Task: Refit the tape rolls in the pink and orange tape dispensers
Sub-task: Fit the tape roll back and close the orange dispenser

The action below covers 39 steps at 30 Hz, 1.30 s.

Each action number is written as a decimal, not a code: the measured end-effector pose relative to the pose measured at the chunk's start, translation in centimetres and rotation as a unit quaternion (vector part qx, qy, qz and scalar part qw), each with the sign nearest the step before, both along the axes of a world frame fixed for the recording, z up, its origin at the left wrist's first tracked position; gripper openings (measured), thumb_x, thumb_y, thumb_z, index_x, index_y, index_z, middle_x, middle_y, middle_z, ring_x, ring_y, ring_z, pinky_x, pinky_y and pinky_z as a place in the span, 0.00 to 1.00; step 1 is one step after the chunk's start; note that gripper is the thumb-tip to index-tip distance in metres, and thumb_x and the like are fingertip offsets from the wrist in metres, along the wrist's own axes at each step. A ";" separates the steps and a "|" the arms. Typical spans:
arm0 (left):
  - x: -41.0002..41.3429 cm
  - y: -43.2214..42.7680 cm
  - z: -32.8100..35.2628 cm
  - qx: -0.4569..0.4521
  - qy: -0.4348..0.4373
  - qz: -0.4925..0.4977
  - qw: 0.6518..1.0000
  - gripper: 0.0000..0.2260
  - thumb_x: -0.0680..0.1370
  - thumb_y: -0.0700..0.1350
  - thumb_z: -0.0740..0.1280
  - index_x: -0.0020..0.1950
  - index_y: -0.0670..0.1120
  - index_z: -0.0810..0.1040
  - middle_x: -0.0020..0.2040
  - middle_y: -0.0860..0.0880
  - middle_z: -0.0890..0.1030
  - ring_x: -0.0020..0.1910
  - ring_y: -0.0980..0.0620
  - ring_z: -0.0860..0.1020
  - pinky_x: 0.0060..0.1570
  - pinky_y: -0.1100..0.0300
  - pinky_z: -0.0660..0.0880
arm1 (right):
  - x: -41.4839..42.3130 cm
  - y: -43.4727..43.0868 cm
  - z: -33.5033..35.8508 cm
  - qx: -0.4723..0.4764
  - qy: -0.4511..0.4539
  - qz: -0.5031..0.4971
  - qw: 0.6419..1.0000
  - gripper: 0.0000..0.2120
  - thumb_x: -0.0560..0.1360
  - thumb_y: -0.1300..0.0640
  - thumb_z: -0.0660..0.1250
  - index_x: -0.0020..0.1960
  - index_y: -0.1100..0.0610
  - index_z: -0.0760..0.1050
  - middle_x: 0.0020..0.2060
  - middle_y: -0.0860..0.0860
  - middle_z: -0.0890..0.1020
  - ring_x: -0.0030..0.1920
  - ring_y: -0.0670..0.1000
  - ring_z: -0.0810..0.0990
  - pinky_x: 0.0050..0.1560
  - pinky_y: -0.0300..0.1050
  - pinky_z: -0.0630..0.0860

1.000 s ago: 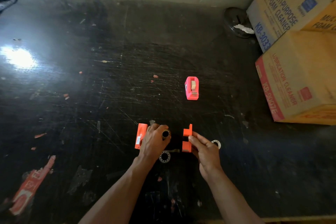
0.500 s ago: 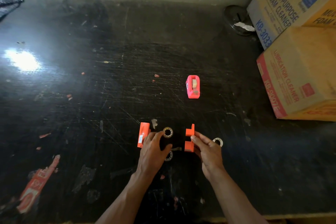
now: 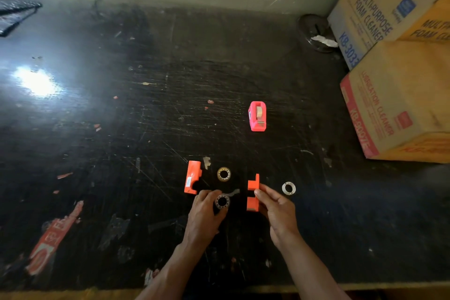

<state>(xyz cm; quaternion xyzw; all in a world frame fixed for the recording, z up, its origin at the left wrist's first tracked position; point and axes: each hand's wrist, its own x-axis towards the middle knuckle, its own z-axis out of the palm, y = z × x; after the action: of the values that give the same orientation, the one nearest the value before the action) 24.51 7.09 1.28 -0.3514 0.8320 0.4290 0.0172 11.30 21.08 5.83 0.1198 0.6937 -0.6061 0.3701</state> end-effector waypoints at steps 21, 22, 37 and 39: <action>-1.9 -0.8 5.1 0.216 0.157 0.062 0.962 0.19 0.79 0.42 0.73 0.68 0.56 0.77 0.58 0.55 0.85 0.57 0.65 0.82 0.59 0.62 0.81 | 1.8 -0.9 2.3 -0.059 -0.001 0.063 0.996 0.10 0.78 0.61 0.71 0.59 0.54 0.85 0.51 0.54 0.89 0.54 0.53 0.88 0.60 0.55 0.82; -2.0 -0.9 5.1 0.220 0.158 0.059 0.961 0.19 0.79 0.42 0.73 0.67 0.57 0.77 0.58 0.55 0.85 0.57 0.64 0.82 0.60 0.61 0.81 | 1.7 -1.0 2.4 -0.061 -0.005 0.062 0.996 0.11 0.78 0.61 0.71 0.59 0.54 0.85 0.51 0.54 0.89 0.54 0.53 0.88 0.60 0.54 0.82; -3.0 -2.0 4.9 0.240 0.158 0.035 0.957 0.19 0.80 0.41 0.71 0.66 0.60 0.77 0.60 0.54 0.85 0.61 0.60 0.83 0.61 0.57 0.81 | 0.8 -2.1 3.4 -0.092 -0.068 0.052 0.992 0.10 0.77 0.61 0.72 0.58 0.57 0.85 0.50 0.56 0.89 0.50 0.52 0.89 0.50 0.46 0.82; -3.0 -2.3 4.8 0.238 0.155 0.036 0.958 0.19 0.80 0.42 0.72 0.67 0.59 0.78 0.60 0.54 0.85 0.61 0.60 0.83 0.62 0.54 0.81 | 0.6 -2.3 3.4 -0.087 -0.076 0.054 0.992 0.10 0.77 0.60 0.72 0.58 0.57 0.85 0.50 0.55 0.89 0.50 0.51 0.89 0.50 0.46 0.82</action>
<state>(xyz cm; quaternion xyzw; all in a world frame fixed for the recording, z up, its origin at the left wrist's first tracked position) 21.47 4.83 6.10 -0.2960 0.6854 0.6638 -0.0443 11.89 18.80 9.26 0.0958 0.6137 -0.6322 0.4631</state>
